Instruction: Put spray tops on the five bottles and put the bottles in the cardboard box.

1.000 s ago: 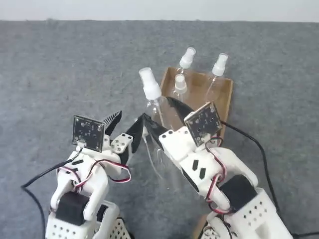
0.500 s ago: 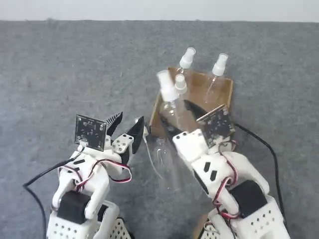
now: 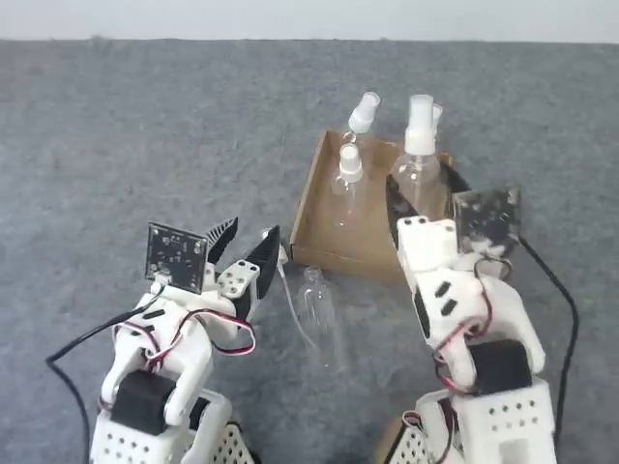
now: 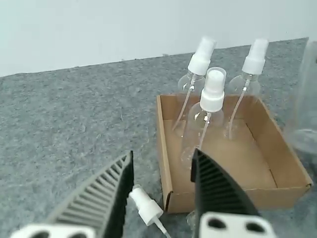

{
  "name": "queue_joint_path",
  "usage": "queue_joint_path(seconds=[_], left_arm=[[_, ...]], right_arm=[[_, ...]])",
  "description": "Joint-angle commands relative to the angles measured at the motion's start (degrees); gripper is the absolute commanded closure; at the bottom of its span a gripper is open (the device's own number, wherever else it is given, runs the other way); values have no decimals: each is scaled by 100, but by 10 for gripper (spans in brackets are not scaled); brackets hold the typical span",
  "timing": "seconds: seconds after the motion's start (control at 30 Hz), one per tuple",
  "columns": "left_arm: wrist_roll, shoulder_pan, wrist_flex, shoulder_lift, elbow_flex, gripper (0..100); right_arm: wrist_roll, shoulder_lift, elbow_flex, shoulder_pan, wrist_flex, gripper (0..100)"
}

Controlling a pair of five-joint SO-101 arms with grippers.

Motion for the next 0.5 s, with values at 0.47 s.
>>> queue_joint_path(seconds=[0.47], left_arm=[[-598, 1081, 185, -70, -48, 698]], right_arm=[[-791, 1596, -1635, -2053, 277, 993]])
